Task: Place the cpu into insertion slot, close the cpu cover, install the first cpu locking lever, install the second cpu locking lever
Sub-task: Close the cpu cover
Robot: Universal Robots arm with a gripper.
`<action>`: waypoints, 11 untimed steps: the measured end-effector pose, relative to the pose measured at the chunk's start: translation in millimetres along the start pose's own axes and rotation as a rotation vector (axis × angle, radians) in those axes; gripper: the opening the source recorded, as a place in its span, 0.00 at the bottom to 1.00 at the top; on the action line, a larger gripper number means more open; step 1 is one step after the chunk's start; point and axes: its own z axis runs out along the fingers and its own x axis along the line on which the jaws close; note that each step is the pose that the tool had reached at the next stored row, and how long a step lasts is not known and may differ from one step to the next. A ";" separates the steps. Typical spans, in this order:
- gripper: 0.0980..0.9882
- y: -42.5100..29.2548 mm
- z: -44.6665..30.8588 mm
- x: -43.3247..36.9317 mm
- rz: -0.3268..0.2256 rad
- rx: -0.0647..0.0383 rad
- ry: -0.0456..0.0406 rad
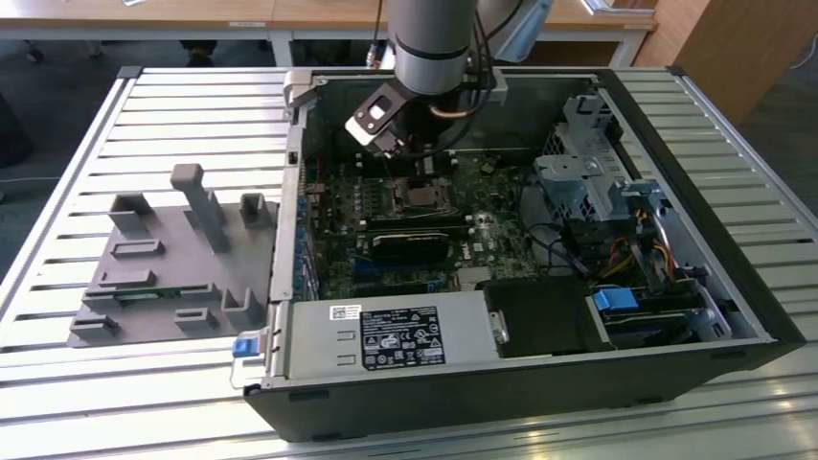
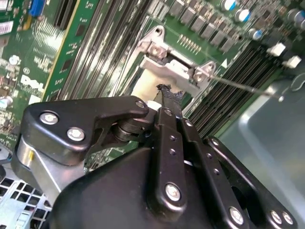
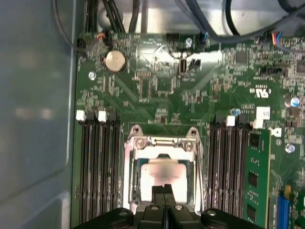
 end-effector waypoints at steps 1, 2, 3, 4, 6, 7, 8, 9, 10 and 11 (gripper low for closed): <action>0.02 -1.5 0.6 0.0 0.000 0.000 -0.0001; 0.02 -2.9 1.4 0.0 0.000 0.000 -0.0001; 0.02 -4.2 2.2 -0.1 0.000 0.000 -0.0001; 0.02 -5.2 3.1 -0.1 0.000 0.000 -0.0001; 0.02 -6.6 5.1 -0.1 0.000 0.000 -0.0001; 0.02 -7.3 6.2 -0.2 0.000 0.000 0.0000; 0.02 -7.9 7.4 -0.2 0.000 0.000 0.0000; 0.02 -8.6 8.5 -0.3 0.000 0.000 0.0000; 0.02 -9.1 9.6 -0.3 0.000 0.000 0.0000; 0.02 -9.5 10.6 -0.3 0.000 0.000 0.0000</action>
